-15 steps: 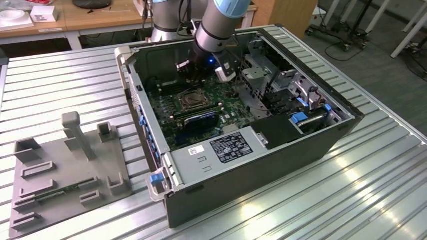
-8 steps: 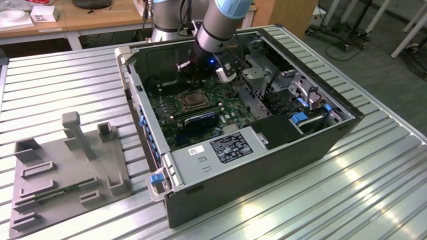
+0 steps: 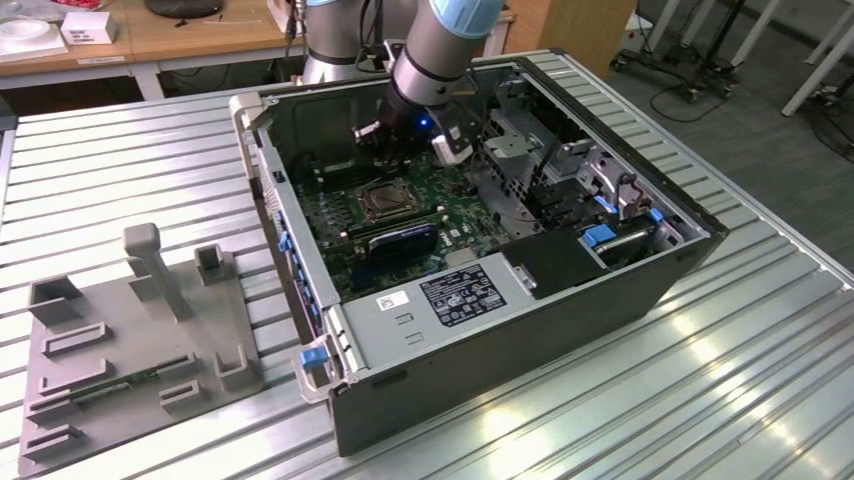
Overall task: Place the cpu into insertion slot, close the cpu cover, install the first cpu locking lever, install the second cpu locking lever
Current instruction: 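Install the first cpu locking lever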
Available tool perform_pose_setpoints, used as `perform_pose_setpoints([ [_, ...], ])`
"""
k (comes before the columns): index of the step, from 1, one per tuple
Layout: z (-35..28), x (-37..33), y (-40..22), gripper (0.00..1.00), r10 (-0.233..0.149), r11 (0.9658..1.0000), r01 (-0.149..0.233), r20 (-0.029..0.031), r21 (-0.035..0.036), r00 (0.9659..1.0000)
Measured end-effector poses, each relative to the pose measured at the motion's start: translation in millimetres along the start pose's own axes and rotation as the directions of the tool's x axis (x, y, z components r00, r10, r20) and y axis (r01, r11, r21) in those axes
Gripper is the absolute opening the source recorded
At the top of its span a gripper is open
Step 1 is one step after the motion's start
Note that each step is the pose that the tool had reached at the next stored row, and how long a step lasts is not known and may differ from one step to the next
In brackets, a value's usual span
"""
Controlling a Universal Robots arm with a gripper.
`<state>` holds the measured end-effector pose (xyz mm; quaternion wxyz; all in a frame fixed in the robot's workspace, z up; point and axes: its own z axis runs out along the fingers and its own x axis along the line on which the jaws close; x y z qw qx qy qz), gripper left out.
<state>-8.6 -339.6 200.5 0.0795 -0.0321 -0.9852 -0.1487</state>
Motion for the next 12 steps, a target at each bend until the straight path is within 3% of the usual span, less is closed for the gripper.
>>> perform_pose_setpoints([
  [12, -2.9, 0.9, 1.5, 0.11, 0.001, 1.0000, -0.001, 0.0004, -0.0002, 1.0000],
])
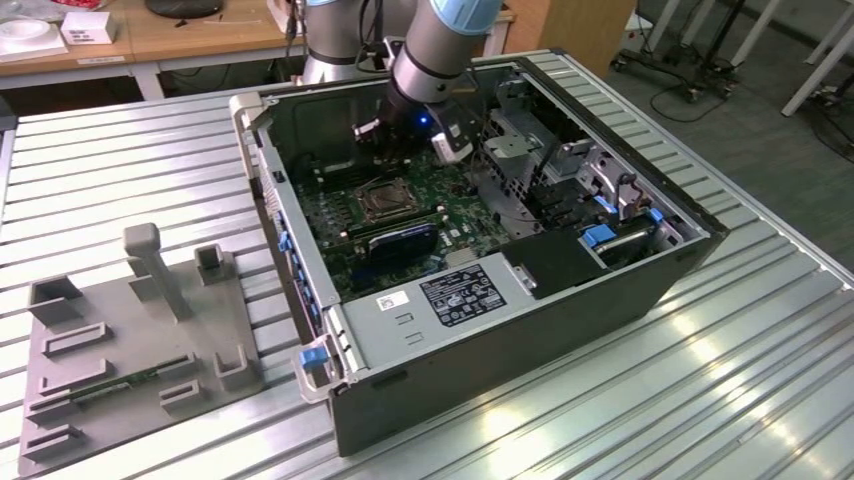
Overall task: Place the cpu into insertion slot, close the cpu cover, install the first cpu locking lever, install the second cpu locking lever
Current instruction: 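Install the first cpu locking lever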
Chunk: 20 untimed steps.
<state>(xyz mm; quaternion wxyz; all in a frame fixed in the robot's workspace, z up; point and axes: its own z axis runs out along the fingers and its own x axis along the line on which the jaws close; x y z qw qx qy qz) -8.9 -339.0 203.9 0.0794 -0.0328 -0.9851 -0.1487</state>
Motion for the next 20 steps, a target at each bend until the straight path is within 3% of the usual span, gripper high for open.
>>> perform_pose_setpoints([
  [20, -0.5, 5.1, 1.1, 0.11, 0.013, 0.9999, -0.013, 0.0041, -0.0018, 0.9999],
])
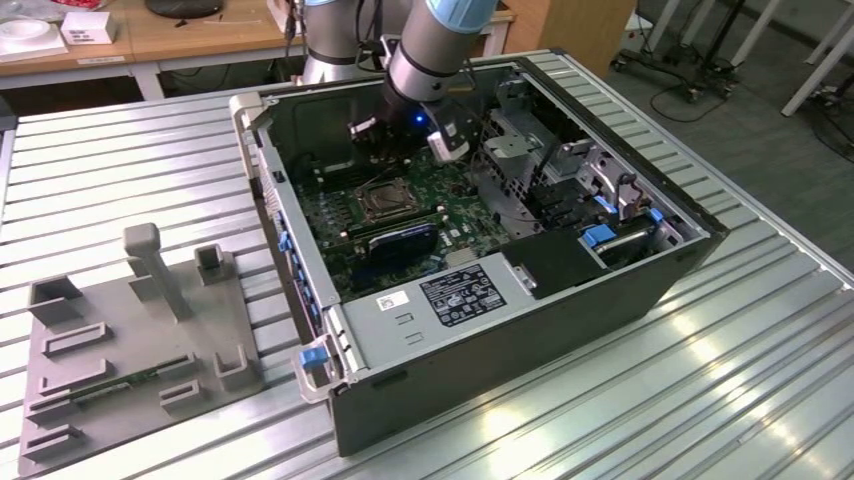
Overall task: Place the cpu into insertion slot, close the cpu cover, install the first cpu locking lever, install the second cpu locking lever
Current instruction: 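Install the first cpu locking lever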
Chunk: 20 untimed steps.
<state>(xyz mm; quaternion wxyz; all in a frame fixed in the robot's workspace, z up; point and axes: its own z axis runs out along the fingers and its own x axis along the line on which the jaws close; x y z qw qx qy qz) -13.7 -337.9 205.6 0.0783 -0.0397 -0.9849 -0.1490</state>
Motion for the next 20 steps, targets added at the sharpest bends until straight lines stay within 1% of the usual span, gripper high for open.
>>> perform_pose_setpoints([
  [11, 3.6, -2.0, -1.4, 0.11, 0.000, 1.0000, 0.000, 0.0000, -0.0001, 1.0000],
  [14, 4.8, -2.3, -2.0, 0.11, 0.002, 1.0000, -0.002, 0.0006, 0.0024, 1.0000],
  [18, 4.9, -2.3, -2.0, 0.11, 0.002, 1.0000, -0.002, 0.0008, 0.0025, 1.0000],
  [19, 5.0, -2.4, -2.0, 0.11, 0.003, 1.0000, -0.003, -0.0006, 0.0025, 1.0000],
  [20, 5.2, -3.0, -2.0, 0.11, 0.006, 1.0000, -0.006, -0.0123, 0.0029, 0.9999],
])
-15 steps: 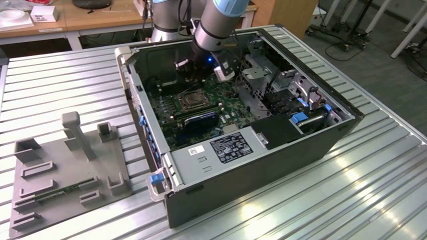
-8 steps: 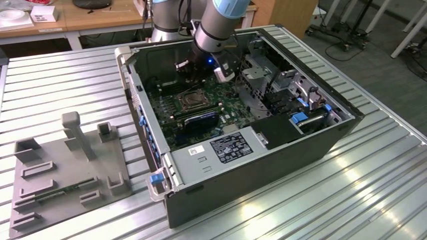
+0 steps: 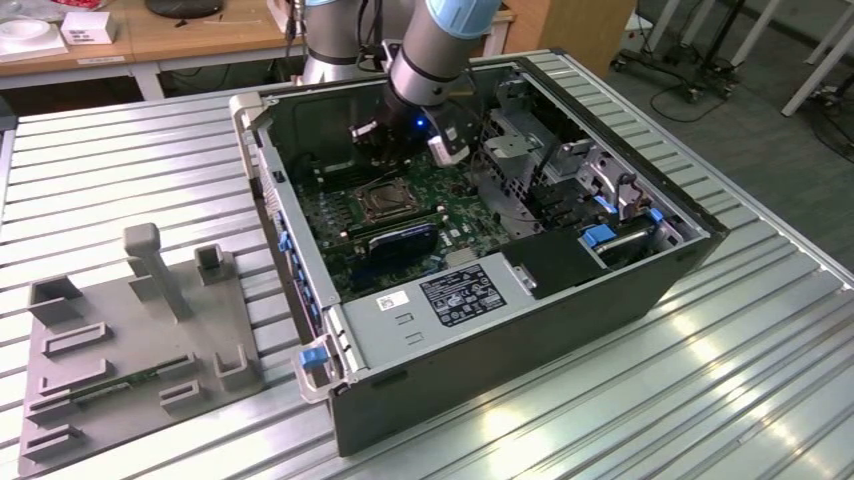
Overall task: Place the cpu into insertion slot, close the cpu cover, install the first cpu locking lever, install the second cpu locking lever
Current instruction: 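Install the first cpu locking lever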
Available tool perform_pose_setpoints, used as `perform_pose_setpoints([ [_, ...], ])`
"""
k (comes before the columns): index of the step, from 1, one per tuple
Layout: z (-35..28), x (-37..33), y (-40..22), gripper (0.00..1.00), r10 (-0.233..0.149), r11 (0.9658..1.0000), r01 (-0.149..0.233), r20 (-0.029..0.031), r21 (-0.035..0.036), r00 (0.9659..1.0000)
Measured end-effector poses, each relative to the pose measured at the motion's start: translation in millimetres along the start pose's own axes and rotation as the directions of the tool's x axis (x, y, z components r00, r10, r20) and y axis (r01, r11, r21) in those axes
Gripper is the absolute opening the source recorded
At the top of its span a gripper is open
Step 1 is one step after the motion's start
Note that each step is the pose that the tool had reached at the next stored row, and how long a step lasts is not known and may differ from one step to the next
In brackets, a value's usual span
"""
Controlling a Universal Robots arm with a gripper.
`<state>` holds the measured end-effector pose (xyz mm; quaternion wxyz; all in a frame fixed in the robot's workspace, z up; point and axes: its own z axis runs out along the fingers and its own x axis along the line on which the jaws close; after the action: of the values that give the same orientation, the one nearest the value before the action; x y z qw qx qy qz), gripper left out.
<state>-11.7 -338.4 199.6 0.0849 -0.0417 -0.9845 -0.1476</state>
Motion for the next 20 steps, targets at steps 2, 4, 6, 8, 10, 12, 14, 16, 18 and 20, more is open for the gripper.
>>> perform_pose_setpoints([
  [2, -0.2, -0.4, 0.0, 0.11, 0.003, 1.0000, -0.003, -0.0111, 0.0011, 0.9999],
  [4, -0.2, -0.4, 0.0, 0.11, 0.004, 1.0000, -0.004, -0.0112, 0.0011, 0.9999],
  [6, -0.2, -0.4, 0.0, 0.11, 0.004, 1.0000, -0.004, -0.0113, 0.0011, 0.9999],
  [8, -0.2, -0.4, 0.0, 0.11, 0.004, 1.0000, -0.004, -0.0113, 0.0013, 0.9999],
  [10, -0.3, -1.0, 0.0, 0.11, 0.004, 1.0000, -0.004, -0.0113, 0.0016, 0.9999],
  [12, -0.4, -2.0, 0.2, 0.11, 0.004, 1.0000, -0.004, -0.0111, 0.0017, 0.9999],
  [14, -0.6, -3.2, 0.3, 0.11, 0.004, 1.0000, -0.004, -0.0112, 0.0023, 0.9999],
  [16, -0.9, -4.7, 0.5, 0.11, 0.004, 1.0000, -0.004, -0.0111, 0.0025, 0.9999],
  [18, -1.1, -6.4, 0.7, 0.11, 0.004, 1.0000, -0.004, -0.0111, 0.0025, 0.9999],
  [20, -1.1, -6.5, 0.7, 0.11, 0.004, 1.0000, -0.004, -0.0110, 0.0025, 0.9999],
])
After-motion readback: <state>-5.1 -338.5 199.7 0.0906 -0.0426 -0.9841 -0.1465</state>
